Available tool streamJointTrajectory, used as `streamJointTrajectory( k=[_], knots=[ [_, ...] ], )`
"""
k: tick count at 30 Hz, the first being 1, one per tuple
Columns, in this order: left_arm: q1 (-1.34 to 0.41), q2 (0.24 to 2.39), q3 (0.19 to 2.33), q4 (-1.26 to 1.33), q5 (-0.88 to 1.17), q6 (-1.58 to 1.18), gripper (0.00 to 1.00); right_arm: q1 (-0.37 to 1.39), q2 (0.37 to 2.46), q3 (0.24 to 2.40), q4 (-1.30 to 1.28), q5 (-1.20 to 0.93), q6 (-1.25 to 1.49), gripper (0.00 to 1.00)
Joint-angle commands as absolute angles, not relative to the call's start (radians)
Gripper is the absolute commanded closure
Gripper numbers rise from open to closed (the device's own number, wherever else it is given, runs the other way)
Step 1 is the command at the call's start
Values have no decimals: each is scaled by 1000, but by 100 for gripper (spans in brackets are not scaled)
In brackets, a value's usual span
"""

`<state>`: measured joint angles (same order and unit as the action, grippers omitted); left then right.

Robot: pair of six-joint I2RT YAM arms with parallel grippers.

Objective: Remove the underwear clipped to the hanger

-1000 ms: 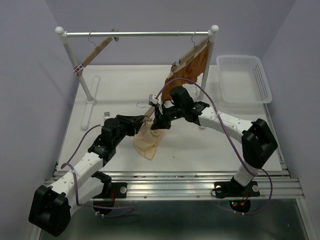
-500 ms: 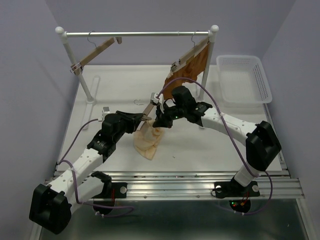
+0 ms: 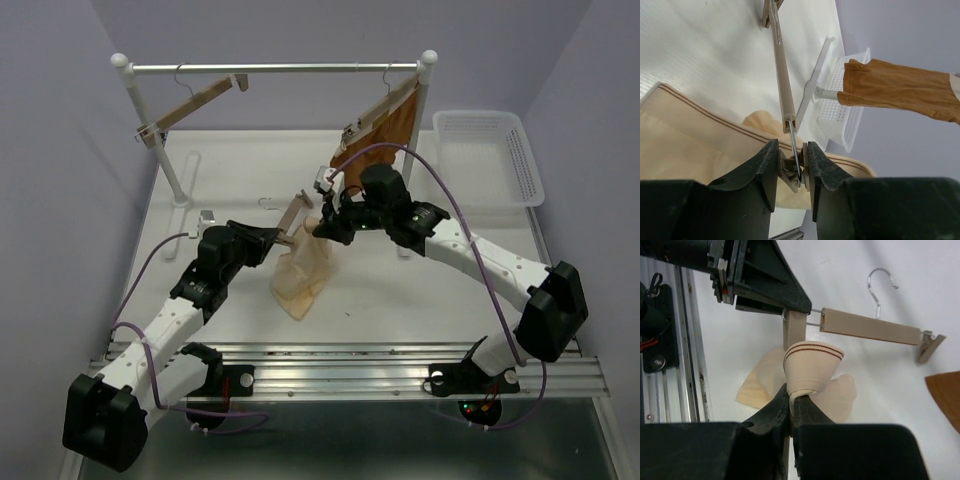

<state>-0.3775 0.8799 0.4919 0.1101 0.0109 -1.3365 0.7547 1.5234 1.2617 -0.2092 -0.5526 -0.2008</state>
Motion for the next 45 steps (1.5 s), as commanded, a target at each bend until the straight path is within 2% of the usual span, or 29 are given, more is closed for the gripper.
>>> streamJointTrajectory(
  k=[1,6,14,18,23,31,39,45],
  knots=[
    [-368,885,508,150,64,-1258,100,765,1418,1341,-181,-407,-196,99],
    [-370,888,506,175,95,-1229,100,756,1353,1420,-184,-251,-190,99],
    [-368,887,515,190,117,-1187,100,738,1286,1512,-198,-135,-186,99],
    [-368,893,540,167,115,-1149,100,729,1290,1575,-199,53,-207,99],
    [-368,891,568,147,107,-1094,100,631,1289,1589,-201,227,-215,99],
    [-367,890,604,101,98,-1020,100,263,1275,1583,-201,210,-63,99],
    [-368,900,621,84,109,-957,100,-52,1524,1771,-192,79,-2,99],
    [-367,905,624,91,133,-925,100,-166,1687,1876,-189,-53,74,99]
  ],
)
